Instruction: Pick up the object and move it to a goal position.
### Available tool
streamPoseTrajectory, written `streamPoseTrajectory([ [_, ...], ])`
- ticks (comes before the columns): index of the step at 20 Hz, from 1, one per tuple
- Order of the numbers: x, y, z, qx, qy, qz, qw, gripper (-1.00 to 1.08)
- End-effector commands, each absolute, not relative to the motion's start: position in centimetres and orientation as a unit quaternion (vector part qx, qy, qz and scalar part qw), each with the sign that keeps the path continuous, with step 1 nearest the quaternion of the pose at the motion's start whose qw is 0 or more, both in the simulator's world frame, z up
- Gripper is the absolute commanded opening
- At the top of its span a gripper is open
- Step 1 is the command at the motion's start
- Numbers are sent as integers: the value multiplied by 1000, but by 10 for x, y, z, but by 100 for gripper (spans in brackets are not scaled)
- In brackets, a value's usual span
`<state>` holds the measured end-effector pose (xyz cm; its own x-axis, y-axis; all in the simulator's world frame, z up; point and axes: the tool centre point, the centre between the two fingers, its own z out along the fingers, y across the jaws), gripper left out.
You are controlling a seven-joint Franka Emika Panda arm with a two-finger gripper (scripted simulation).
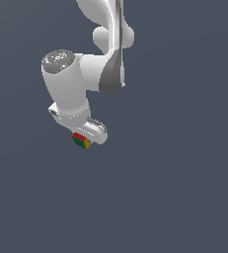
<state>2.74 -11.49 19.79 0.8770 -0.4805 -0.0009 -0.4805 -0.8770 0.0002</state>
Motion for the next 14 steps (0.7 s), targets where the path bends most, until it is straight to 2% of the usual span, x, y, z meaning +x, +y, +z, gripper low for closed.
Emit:
streamPoseTrajectory([
  [1, 38, -126, 212, -969, 247, 0, 0, -100],
  [14, 81, -171, 265, -969, 247, 0, 0, -100],
])
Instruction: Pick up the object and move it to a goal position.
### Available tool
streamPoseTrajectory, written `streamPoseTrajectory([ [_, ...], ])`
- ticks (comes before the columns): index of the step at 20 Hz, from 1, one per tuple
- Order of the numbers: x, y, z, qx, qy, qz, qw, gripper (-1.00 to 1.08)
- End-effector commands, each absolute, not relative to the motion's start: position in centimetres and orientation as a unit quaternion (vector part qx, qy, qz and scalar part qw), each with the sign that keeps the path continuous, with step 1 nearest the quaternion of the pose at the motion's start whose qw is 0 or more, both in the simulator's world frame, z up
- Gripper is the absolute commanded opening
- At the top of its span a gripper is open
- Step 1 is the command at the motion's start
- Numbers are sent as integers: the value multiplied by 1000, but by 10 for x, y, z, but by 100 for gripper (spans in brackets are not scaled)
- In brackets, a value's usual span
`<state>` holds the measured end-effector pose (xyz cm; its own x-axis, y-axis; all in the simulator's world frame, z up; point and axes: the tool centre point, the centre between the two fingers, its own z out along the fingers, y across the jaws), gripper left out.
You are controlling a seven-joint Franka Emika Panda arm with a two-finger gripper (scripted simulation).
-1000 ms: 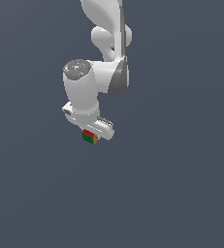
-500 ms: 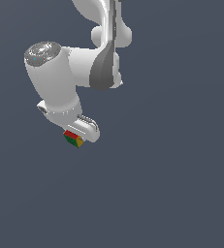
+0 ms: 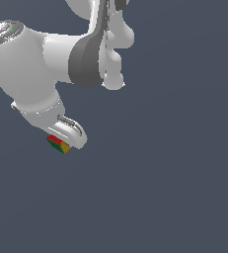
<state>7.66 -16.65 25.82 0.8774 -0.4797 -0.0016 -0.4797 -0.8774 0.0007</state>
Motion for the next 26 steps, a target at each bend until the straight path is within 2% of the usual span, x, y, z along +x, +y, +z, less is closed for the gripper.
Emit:
streamPoseTrajectory([
  [1, 84, -174, 268, 969, -247, 0, 0, -100],
  [14, 113, -202, 301, 969, -247, 0, 0, -100],
  [26, 123, -212, 312, 969, -248, 0, 0, -100],
])
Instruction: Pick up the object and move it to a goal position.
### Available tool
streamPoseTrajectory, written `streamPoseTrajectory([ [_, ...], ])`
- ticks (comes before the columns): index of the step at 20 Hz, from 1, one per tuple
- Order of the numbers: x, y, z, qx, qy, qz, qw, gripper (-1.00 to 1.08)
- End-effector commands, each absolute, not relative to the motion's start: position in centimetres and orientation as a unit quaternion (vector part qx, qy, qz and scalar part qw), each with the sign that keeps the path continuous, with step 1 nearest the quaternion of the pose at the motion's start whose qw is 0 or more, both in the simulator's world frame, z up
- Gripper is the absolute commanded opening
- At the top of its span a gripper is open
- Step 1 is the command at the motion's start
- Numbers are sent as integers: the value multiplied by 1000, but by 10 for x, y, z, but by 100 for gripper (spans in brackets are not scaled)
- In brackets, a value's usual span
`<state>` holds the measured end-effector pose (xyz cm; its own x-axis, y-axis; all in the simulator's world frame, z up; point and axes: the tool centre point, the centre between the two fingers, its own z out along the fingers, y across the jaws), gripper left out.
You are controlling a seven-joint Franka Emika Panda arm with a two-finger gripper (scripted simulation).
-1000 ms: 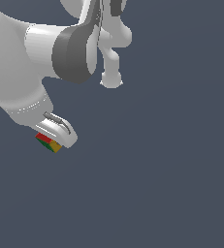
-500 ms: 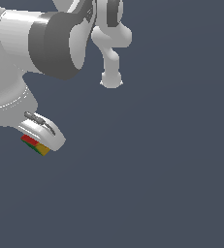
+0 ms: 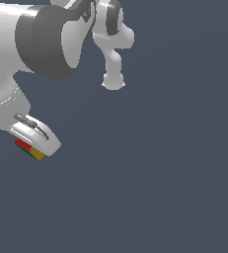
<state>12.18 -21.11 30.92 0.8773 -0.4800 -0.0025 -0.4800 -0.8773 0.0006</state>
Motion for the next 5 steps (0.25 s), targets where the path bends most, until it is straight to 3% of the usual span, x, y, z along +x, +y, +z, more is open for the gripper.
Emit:
streamPoseTrajectory([
  [1, 123, -212, 312, -969, 248, 0, 0, -100],
  [5, 124, -212, 312, -969, 248, 0, 0, -100],
])
